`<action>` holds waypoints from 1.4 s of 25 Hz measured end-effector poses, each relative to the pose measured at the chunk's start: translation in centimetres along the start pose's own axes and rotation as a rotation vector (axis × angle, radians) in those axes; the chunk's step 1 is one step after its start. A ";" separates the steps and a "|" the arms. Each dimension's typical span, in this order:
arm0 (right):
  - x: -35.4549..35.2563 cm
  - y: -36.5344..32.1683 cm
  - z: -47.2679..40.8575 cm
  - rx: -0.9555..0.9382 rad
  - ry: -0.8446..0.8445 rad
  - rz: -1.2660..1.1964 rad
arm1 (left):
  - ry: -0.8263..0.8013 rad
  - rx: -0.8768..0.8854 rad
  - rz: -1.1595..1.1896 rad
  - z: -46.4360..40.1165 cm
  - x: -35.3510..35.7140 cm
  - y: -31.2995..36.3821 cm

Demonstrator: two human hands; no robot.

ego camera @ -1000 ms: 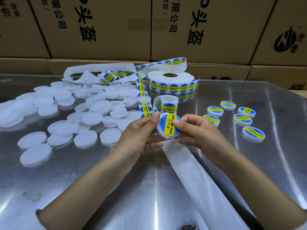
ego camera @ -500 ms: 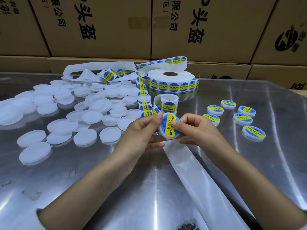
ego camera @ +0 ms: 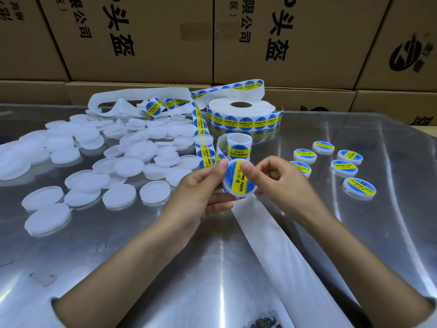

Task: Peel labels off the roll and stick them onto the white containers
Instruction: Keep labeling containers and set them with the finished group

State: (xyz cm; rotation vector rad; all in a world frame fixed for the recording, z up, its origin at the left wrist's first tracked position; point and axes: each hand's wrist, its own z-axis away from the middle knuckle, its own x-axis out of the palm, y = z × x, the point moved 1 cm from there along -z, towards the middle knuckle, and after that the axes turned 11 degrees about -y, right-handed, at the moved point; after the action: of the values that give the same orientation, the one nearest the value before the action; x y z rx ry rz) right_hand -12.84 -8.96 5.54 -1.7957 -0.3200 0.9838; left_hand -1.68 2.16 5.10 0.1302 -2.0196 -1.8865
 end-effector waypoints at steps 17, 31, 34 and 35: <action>2.0 -0.4 0.7 -0.008 -0.269 -0.103 | 0.025 0.256 -0.365 0.1 1.5 -1.6; 2.2 -0.9 0.9 -0.087 -0.363 -0.058 | 0.076 0.315 -0.515 -0.2 0.1 -1.5; 2.2 -1.1 1.0 -0.127 -0.337 -0.065 | 0.079 0.291 -0.556 -0.5 -0.2 -1.7; 2.0 -1.3 1.0 -0.128 -0.338 -0.086 | 0.080 0.296 -0.583 -0.5 -0.3 -1.7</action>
State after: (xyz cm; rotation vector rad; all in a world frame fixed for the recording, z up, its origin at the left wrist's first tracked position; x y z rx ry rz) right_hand -12.02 -6.50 5.58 -1.7099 -0.6778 1.2287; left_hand -1.50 1.62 3.43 0.9463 -2.3642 -1.8197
